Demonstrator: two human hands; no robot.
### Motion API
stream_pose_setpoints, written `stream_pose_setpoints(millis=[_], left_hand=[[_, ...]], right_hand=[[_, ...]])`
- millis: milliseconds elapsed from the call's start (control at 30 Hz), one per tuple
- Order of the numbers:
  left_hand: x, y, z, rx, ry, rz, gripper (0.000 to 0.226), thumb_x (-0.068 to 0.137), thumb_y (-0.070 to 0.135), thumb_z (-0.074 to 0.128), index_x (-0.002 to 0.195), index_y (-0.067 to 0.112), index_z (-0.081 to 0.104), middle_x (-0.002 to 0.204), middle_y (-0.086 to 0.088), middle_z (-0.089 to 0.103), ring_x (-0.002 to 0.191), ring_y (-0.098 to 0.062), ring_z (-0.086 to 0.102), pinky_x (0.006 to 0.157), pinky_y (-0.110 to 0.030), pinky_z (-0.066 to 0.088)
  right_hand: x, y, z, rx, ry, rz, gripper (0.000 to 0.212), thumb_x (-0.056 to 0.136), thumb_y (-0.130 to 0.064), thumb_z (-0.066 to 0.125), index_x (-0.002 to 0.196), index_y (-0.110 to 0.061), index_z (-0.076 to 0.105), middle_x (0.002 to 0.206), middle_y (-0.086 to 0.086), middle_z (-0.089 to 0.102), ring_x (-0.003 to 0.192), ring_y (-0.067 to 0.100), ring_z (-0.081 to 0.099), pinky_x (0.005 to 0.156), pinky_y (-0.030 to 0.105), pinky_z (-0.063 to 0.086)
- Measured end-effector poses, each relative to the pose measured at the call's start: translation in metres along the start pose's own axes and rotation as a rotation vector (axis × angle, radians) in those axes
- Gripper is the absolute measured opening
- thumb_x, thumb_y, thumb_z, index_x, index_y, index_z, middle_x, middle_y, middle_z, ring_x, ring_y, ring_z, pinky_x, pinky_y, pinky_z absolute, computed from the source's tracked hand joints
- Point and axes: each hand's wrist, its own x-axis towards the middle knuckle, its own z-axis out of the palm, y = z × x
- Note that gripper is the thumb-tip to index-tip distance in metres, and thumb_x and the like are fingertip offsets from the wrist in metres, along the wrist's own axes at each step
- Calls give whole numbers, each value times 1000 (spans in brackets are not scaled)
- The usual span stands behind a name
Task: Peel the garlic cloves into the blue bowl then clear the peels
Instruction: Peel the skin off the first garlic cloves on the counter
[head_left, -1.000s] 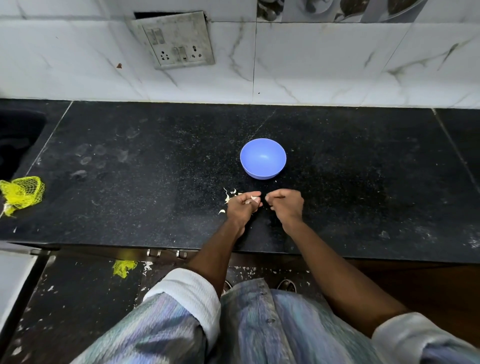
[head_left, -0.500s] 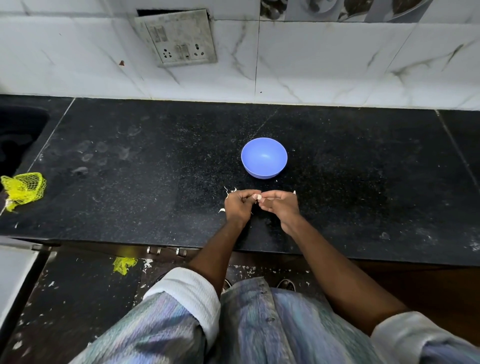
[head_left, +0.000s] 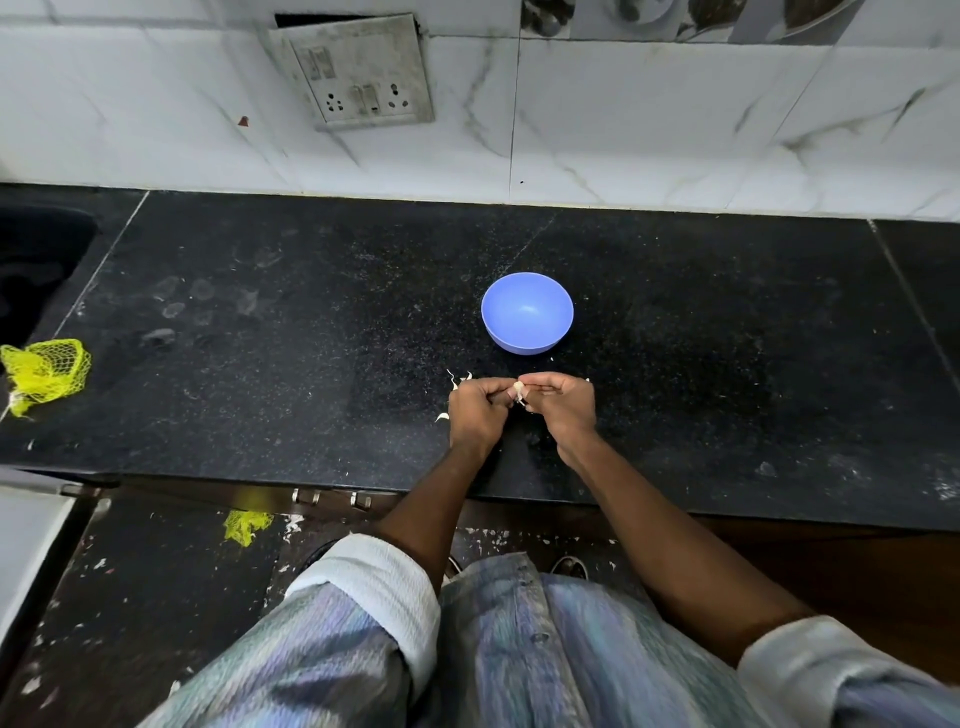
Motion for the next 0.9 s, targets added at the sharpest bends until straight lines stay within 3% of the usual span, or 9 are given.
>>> stream_pose_setpoints(millis=[133,233,433,667,900], left_hand=[[-2,4,-2,78,17,40,16,94,15,75,106,19,84,98,3,81,88,-7,75,84,-24,58],[-4,2,-3,206,12,124,19,93,19,71,106,22,84,84,2,79,75,-12,71,71,-27,54],[-3,-7,-4,316,3,197,33,93,35,54,89,15,80,74,-2,70,67,-19,62,63,-41,51],[-6,-2,-9,342,6,217,30,98,31,66,82,7,77,78,-7,69,69,-20,61,62,-34,46],[-7,-3,-9,354,-52,234,39,97,39,52,81,10,72,74,-3,62,68,-18,54,62,-34,38]], right_hand=[[0,-1,1,21,-14,-2,16,86,1,78,100,-5,79,89,15,78,79,16,73,76,26,61],[0,-2,2,17,-29,-7,17,85,5,77,101,-1,78,88,16,78,80,19,75,82,29,62],[-4,-7,1,53,-54,4,18,85,9,76,102,5,76,89,15,79,81,16,76,76,22,60],[-5,-5,4,63,-40,24,15,85,8,77,99,7,75,86,11,78,75,10,75,71,18,58],[-5,-2,5,77,-15,48,14,86,7,76,99,6,75,85,13,77,74,10,74,72,18,59]])
